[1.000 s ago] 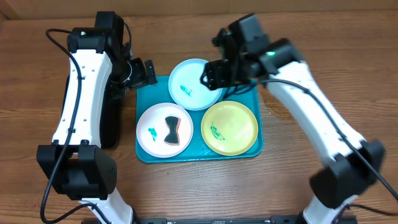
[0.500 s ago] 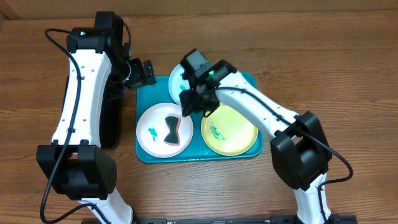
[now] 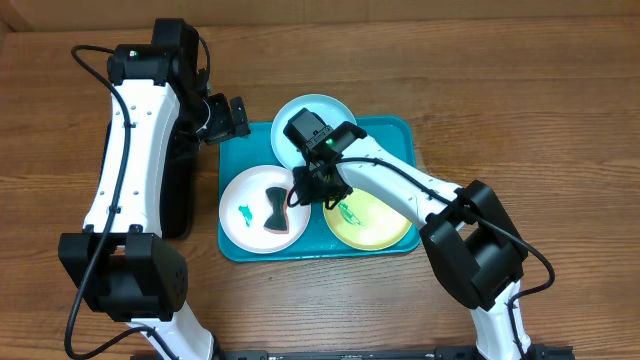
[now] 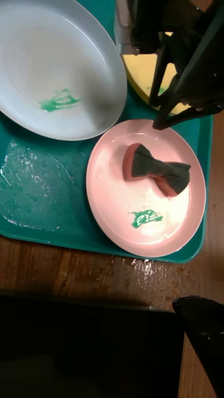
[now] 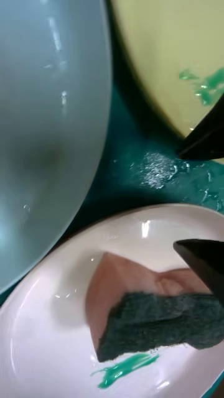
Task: Clean dirty plates on tray and stack at the side
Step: 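Reach the right gripper to the white plate rim and grip it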
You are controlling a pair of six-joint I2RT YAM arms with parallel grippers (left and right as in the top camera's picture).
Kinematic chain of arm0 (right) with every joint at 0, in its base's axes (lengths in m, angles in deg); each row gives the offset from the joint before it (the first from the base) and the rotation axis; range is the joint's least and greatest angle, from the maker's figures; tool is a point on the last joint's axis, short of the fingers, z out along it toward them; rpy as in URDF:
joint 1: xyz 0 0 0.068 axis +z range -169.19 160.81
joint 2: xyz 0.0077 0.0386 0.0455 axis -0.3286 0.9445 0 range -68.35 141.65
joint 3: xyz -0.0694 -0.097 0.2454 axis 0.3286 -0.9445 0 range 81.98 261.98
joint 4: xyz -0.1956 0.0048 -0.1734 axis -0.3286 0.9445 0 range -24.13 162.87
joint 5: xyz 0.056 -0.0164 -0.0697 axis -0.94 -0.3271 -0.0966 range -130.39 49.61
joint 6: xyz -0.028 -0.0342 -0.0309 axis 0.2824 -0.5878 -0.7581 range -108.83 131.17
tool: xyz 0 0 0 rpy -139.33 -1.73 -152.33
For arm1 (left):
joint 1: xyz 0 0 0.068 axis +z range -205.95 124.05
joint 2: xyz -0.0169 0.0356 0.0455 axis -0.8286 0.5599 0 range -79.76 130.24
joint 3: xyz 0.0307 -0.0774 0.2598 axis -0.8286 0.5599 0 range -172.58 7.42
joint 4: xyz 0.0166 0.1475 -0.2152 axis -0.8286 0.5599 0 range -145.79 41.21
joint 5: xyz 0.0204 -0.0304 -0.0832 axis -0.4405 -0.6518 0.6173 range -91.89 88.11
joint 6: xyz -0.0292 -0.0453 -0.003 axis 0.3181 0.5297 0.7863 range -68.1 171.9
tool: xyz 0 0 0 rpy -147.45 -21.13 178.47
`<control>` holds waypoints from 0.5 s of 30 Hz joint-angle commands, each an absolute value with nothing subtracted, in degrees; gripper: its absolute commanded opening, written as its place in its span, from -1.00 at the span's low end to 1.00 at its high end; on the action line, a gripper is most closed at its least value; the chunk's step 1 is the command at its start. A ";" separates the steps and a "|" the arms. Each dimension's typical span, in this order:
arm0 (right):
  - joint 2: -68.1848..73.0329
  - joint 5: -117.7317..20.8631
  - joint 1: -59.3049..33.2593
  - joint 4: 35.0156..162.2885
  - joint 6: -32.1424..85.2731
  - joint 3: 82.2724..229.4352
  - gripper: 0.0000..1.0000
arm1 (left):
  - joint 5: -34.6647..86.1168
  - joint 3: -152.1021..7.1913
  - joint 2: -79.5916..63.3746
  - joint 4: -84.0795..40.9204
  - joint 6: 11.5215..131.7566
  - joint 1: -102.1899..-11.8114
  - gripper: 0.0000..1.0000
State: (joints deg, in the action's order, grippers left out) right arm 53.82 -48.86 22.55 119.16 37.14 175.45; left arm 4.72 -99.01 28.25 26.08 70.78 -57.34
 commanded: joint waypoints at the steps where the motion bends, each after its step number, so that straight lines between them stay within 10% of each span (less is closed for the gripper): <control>1: 54.15 -48.23 22.92 117.96 38.06 173.70 -0.24 | 4.13 -99.06 28.25 26.45 68.52 -57.06 1.00; 9: 54.15 -49.89 23.34 114.53 38.46 170.12 -0.40 | 6.91 -98.01 28.25 26.82 65.36 -57.10 0.98; 15: 54.15 -49.91 23.36 114.44 38.48 170.12 -0.67 | 11.65 -93.83 28.25 26.47 61.95 -57.16 0.54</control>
